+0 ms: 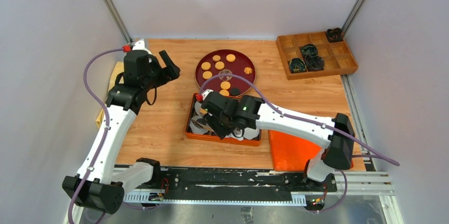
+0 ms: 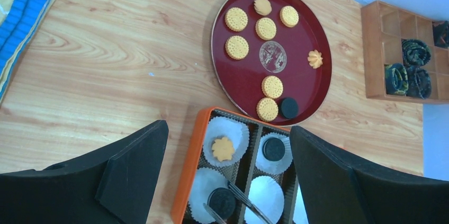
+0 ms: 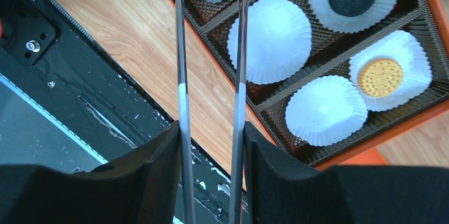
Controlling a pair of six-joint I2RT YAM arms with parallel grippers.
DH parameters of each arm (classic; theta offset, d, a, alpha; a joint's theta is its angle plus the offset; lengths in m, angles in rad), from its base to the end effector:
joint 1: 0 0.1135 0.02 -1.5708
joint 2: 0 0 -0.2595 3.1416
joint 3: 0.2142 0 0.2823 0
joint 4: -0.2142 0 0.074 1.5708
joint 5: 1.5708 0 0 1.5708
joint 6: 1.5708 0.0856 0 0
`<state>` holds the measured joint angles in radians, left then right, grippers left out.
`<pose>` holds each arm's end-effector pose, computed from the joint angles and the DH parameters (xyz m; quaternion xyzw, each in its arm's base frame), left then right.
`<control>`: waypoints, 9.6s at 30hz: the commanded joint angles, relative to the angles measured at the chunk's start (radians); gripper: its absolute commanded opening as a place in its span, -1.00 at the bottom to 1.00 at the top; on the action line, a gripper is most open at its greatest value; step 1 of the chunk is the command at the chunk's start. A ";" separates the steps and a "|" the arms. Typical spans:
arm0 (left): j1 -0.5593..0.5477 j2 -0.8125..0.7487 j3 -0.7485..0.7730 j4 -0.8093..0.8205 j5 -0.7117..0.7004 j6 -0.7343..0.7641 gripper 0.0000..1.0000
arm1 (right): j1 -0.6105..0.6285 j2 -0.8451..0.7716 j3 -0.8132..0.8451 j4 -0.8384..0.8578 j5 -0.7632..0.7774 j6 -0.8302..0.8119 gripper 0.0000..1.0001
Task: Pack the cookies
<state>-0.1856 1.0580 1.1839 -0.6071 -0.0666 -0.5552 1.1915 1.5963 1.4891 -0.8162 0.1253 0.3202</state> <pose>0.2960 -0.0498 0.3600 -0.1740 0.8370 -0.1610 0.4931 0.1592 0.3705 0.2763 -0.3812 0.8662 0.1745 0.2717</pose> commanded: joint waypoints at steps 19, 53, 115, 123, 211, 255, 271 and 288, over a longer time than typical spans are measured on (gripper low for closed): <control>0.014 0.017 -0.045 0.029 0.110 0.010 0.91 | 0.037 0.074 0.085 -0.026 0.028 0.008 -0.15; 0.014 -0.021 0.024 0.038 0.068 0.029 0.98 | -0.219 0.267 0.329 0.005 0.251 -0.134 -0.03; 0.023 0.020 -0.019 0.071 0.170 -0.005 0.98 | -0.235 -0.102 0.020 0.014 0.102 -0.078 -0.99; 0.023 0.019 -0.032 0.078 0.183 -0.011 0.97 | -0.078 -0.212 -0.152 -0.042 0.127 0.062 -0.99; 0.023 0.002 -0.043 0.140 0.259 0.035 1.00 | -0.444 0.428 0.352 0.209 0.101 -0.123 -0.01; 0.023 0.007 -0.074 0.153 0.278 0.029 1.00 | -0.530 0.317 0.271 0.186 0.103 -0.122 -1.00; 0.023 0.013 -0.115 0.198 0.314 0.011 0.99 | -0.355 -0.379 -0.188 -0.032 0.158 -0.053 -1.00; 0.023 -0.025 -0.142 0.187 0.330 0.000 0.99 | -0.040 -0.528 -0.372 -0.325 0.264 0.309 -0.99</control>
<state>-0.1715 1.0634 1.0641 -0.4213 0.2436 -0.5537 1.1110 1.0939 1.1442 -1.0603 0.3309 0.5262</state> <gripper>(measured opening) 0.996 0.468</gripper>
